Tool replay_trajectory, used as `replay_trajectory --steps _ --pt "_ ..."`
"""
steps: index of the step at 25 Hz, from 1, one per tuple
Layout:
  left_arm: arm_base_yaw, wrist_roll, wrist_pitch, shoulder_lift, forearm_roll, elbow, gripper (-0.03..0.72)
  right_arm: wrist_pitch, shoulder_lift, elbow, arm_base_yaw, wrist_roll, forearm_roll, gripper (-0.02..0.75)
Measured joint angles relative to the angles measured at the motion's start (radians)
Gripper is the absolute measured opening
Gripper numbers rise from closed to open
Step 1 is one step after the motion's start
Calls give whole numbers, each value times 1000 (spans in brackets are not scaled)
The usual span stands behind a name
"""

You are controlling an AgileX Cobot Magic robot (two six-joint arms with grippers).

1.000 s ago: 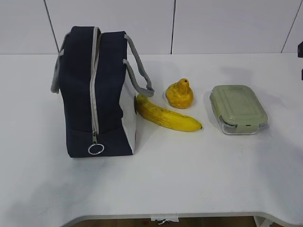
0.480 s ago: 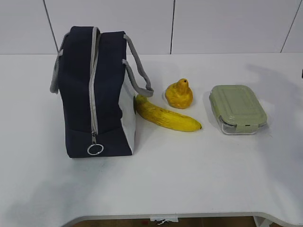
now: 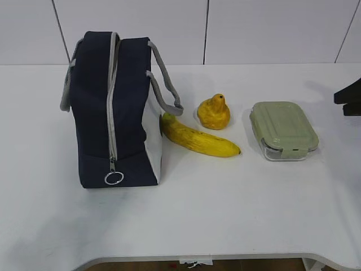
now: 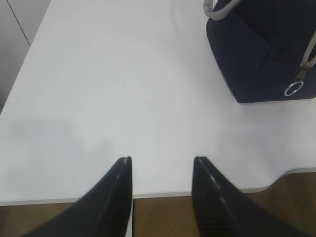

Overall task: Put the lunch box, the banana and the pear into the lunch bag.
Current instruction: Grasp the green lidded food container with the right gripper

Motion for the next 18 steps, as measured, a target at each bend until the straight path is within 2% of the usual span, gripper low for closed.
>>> replay_trajectory --steps 10,12,15,18 --pt "0 0 0 0 0 0 307 0 83 -42 0 -4 4 344" --pt "0 0 0 0 0 0 307 0 85 -43 0 9 1 412" --pt "0 0 0 0 0 0 307 2 108 -47 0 16 2 578" --pt "0 0 0 0 0 0 307 2 153 -72 3 9 9 638"
